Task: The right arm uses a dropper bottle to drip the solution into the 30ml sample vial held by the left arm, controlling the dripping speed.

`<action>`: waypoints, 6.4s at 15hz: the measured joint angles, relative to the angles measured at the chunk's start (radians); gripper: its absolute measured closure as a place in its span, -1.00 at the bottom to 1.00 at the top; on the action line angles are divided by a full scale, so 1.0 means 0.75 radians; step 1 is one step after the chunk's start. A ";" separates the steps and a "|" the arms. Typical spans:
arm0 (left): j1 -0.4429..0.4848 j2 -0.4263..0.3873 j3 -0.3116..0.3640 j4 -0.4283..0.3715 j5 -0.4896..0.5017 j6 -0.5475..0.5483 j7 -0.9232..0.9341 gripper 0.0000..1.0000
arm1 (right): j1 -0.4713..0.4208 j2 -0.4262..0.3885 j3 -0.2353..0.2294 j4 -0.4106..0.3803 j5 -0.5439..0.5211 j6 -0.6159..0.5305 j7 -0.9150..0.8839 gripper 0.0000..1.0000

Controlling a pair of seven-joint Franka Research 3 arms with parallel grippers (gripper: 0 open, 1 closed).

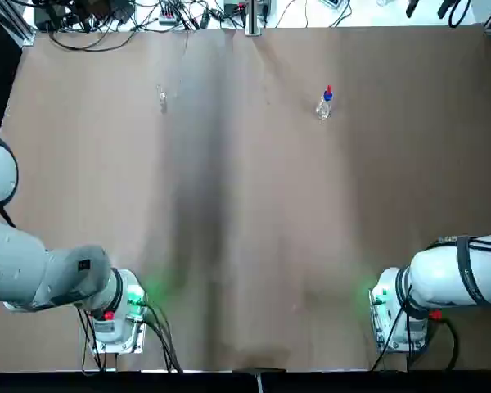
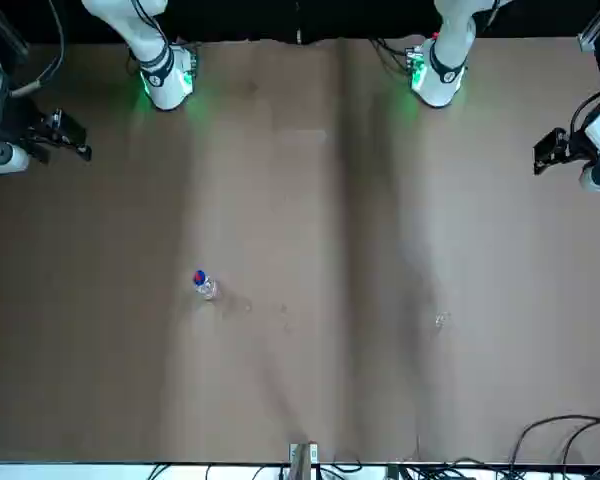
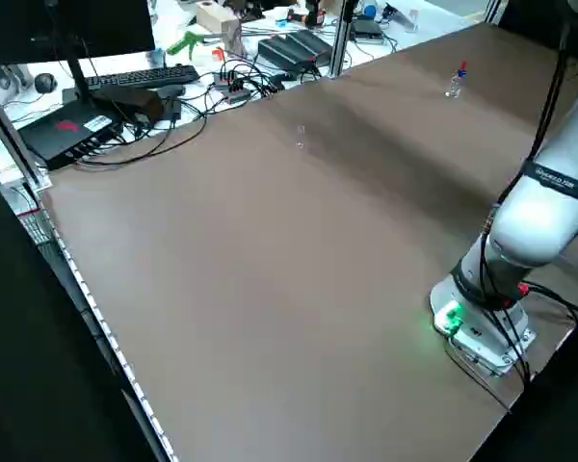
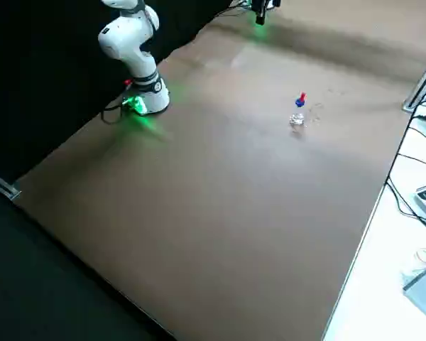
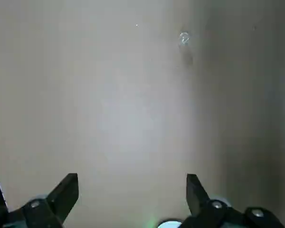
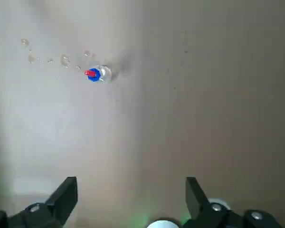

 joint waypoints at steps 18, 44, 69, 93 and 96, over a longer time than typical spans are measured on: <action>0.189 0.276 0.011 -0.002 -0.002 0.247 0.611 -1.00 | 0.227 0.455 0.020 -0.031 0.059 0.490 0.069 -0.67; 0.390 0.996 -0.031 0.028 -1.054 0.912 2.629 -1.00 | 0.305 0.763 0.005 -0.095 -0.015 0.812 0.098 0.07; 0.179 1.193 -0.035 0.058 -1.504 0.925 2.854 -1.00 | 0.310 0.778 0.007 -0.082 -0.016 0.779 0.120 0.36; 0.138 1.205 -0.038 0.018 -1.569 0.925 2.870 -0.33 | 0.314 0.777 0.001 -0.078 -0.016 0.766 0.132 0.91; 0.139 1.205 -0.036 0.015 -1.569 0.925 2.870 -0.12 | 0.314 0.777 0.000 -0.077 -0.016 0.764 0.132 0.91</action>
